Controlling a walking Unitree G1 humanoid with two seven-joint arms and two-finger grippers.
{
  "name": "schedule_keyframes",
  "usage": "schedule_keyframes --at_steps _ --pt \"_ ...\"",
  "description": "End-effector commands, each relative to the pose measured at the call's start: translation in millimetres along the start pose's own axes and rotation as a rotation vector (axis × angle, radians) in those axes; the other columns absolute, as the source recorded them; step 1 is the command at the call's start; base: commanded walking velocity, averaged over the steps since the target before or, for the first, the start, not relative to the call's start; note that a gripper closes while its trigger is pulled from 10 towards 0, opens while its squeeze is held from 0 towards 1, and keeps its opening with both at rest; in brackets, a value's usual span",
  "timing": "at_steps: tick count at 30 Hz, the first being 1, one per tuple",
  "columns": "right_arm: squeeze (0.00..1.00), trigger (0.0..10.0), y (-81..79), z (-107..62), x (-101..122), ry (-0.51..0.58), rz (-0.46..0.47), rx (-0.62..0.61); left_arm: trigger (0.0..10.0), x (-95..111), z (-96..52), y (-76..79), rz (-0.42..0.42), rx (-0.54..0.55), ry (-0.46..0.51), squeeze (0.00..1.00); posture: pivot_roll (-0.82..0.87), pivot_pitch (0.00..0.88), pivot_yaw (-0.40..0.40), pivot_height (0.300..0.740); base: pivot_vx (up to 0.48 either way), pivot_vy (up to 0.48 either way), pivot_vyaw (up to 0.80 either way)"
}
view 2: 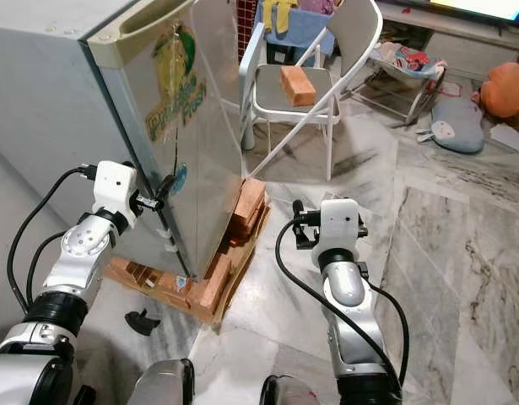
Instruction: Restocking fridge
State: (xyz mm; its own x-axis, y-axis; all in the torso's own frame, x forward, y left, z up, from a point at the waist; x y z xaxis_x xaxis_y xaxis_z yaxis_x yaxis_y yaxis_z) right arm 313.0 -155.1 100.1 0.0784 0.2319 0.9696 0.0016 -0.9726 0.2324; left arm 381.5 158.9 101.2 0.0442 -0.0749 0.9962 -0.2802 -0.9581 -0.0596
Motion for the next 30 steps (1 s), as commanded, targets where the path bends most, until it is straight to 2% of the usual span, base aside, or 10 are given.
schedule_keyframes --at_steps 1,4,10,12,15,22,26,30 --pt "0.0 10.0 2.2 0.7 1.5 0.0 0.012 -0.01 10.0 12.5 9.3 16.3 0.022 -0.083 0.018 0.0 0.07 0.099 -0.012 0.74 0.0 0.0 0.0" --pt "0.0 10.0 2.5 1.3 0.8 -0.003 0.012 -0.014 10.0 16.5 10.6 24.2 0.042 -0.126 0.027 0.0 0.07 0.094 -0.007 0.74 0.0 0.0 0.0" --pt "0.0 10.0 2.8 2.5 0.7 -0.004 0.016 -0.022 10.0 8.7 7.0 24.4 0.047 -0.138 -0.001 0.0 0.07 0.092 0.001 0.74 0.0 0.0 0.0" --pt "0.0 10.0 2.8 2.5 0.9 -0.004 0.017 -0.024 10.0 0.9 4.0 17.4 0.075 -0.105 -0.031 0.0 0.07 0.089 0.003 0.74 0.0 0.0 0.0" --pt "0.0 10.0 4.0 3.1 0.7 -0.004 0.02 -0.032 10.0 -11.3 -3.9 5.1 0.051 -0.07 -0.068 0.0 0.07 0.087 0.003 0.74 0.0 0.0 0.0" --pt "0.0 10.0 4.7 5.2 1.5 -0.003 0.02 -0.032 10.0 -15.7 -12.5 0.9 0.048 -0.059 -0.076 0.0 0.07 0.088 0.0 0.74 0.0 0.0 0.0" --pt "0.0 10.0 4.2 7.1 2.2 0.0 0.021 -0.033 10.0 -23.9 -24.4 -13.1 0.03 0.004 -0.09 0.0 0.08 0.083 -0.001 0.74 0.0 0.0 0.0" --pt "0.0 10.0 2.4 8.5 2.5 0.001 0.023 -0.029 10.0 -23.6 -25.4 -19.4 0.027 0.032 -0.083 0.0 0.09 0.084 -0.005 0.74 0.0 0.0 0.0"
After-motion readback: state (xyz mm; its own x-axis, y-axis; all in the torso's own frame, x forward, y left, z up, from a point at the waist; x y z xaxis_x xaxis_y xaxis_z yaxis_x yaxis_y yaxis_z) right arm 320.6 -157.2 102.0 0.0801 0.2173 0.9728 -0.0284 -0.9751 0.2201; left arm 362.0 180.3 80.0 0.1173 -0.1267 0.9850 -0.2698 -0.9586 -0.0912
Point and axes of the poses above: a point about 5 cm out from each wrist's last joint towards the gripper, its own z axis pointing out of the wrist towards the gripper, its own x axis along the axis of the wrist's last joint, y = z × x, the point moved 4 cm from there along z, pointing out of the wrist towards the gripper, and after that the axes turned 8 degrees about -z, right-handed, at the moved point
